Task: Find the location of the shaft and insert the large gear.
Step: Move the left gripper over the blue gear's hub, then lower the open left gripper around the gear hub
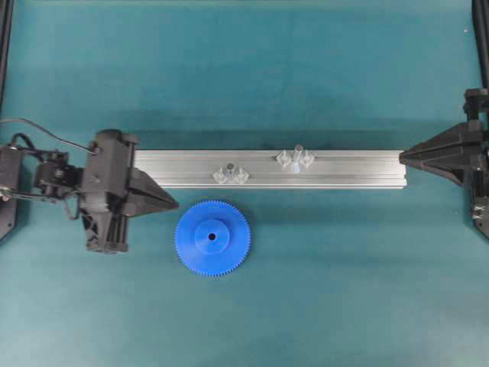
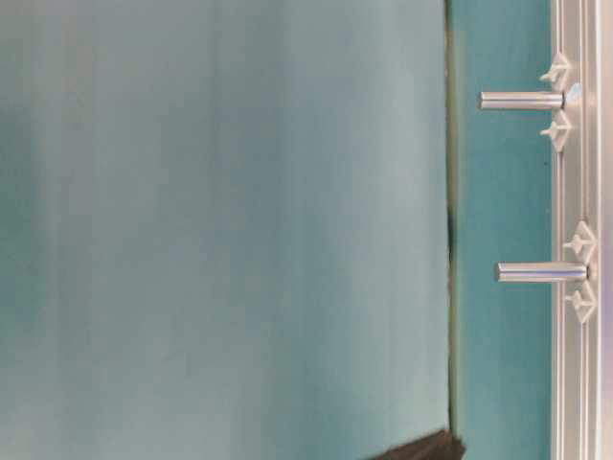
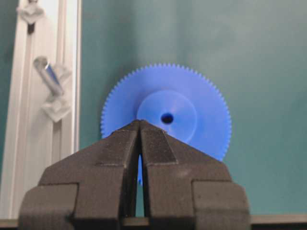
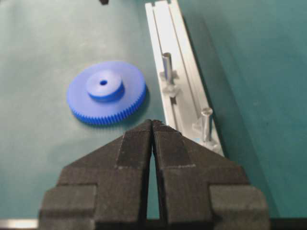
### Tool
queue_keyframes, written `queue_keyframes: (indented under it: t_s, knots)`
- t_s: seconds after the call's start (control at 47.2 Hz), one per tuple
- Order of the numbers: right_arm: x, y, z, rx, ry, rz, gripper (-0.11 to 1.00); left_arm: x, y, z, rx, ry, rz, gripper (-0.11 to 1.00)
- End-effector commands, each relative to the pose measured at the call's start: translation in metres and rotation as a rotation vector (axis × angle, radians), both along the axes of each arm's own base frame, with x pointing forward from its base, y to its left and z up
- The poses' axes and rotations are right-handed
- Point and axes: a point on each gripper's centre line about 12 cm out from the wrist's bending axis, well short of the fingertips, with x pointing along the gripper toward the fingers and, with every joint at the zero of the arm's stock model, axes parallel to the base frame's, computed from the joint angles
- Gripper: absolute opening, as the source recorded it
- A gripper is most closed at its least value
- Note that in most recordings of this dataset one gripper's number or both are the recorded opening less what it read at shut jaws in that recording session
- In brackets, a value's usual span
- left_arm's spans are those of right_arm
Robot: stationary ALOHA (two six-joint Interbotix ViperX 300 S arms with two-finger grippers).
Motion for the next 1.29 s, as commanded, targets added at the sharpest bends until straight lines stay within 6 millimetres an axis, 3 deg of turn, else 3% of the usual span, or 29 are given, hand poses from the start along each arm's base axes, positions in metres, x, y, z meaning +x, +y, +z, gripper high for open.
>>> queue_keyframes:
  t_s: [0.0, 0.381, 1.271]
  knots:
    - [0.002, -0.001, 0.003, 0.007, -0.005, -0.007, 0.04, 0.011, -0.003, 0.008, 0.001, -0.014, -0.008, 0.01]
    - [0.001, -0.002, 0.001, 0.006, 0.007, -0.011, 0.04, 0.039, -0.006, -0.001, 0.012, 0.093, -0.01, 0.01]
    - [-0.001, -0.001, -0.005, 0.009, 0.022, -0.011, 0.04, 0.076, -0.024, -0.027, 0.037, 0.311, -0.044, 0.01]
